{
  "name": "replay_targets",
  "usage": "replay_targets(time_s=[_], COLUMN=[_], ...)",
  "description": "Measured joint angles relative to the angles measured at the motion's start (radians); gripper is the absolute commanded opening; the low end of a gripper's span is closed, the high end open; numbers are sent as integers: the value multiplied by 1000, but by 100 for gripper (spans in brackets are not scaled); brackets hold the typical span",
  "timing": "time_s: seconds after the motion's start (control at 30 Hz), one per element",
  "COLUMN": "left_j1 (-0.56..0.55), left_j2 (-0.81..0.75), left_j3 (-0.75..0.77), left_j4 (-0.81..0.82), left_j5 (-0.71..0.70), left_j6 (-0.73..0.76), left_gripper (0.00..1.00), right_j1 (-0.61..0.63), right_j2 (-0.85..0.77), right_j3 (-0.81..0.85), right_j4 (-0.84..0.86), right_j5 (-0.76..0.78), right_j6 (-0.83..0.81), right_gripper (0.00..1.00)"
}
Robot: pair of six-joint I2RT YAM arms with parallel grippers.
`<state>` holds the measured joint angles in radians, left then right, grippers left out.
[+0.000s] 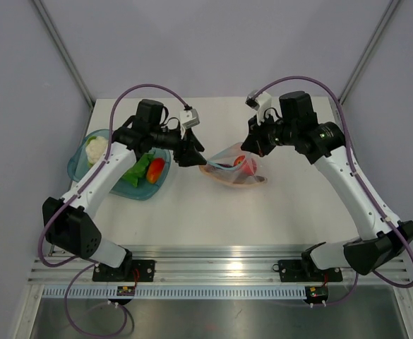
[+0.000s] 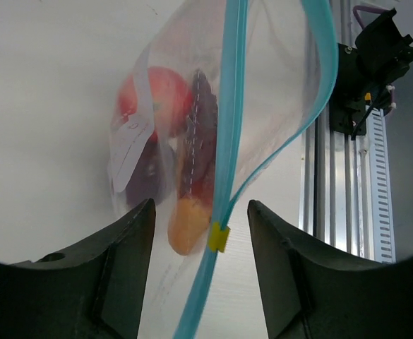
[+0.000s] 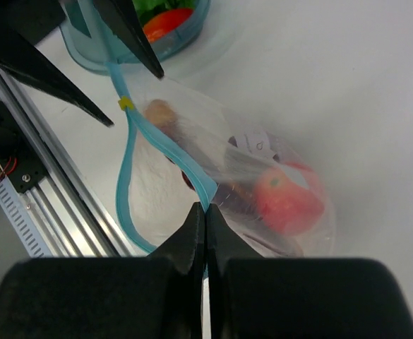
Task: Place the food in the zip-top bag and seal the zipper
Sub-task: Adjust the zipper food storage bag at the center of the board.
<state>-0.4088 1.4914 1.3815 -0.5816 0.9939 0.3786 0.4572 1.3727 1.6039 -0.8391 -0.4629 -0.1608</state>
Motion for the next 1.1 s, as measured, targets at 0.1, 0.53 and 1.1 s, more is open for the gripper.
replay_targets(time_s=[0.1,0.53,1.1], left_j1=[18,45,45], left_j2=[-36,-97,-45], left_j3=[0,18,-83], left_j4=[0,-37,-91], left_j5=[-24,-64,-87], left_j6=[-6,25,121], left_gripper=[60,61,62], right_j1=[0,0,0], right_j2=[21,29,19], right_j3=[-28,-37,-37], right_j4=[-34,-24,-23], right_j5=[-3,-14,-13], right_j6=[0,0,-8], right_gripper=[0,0,0])
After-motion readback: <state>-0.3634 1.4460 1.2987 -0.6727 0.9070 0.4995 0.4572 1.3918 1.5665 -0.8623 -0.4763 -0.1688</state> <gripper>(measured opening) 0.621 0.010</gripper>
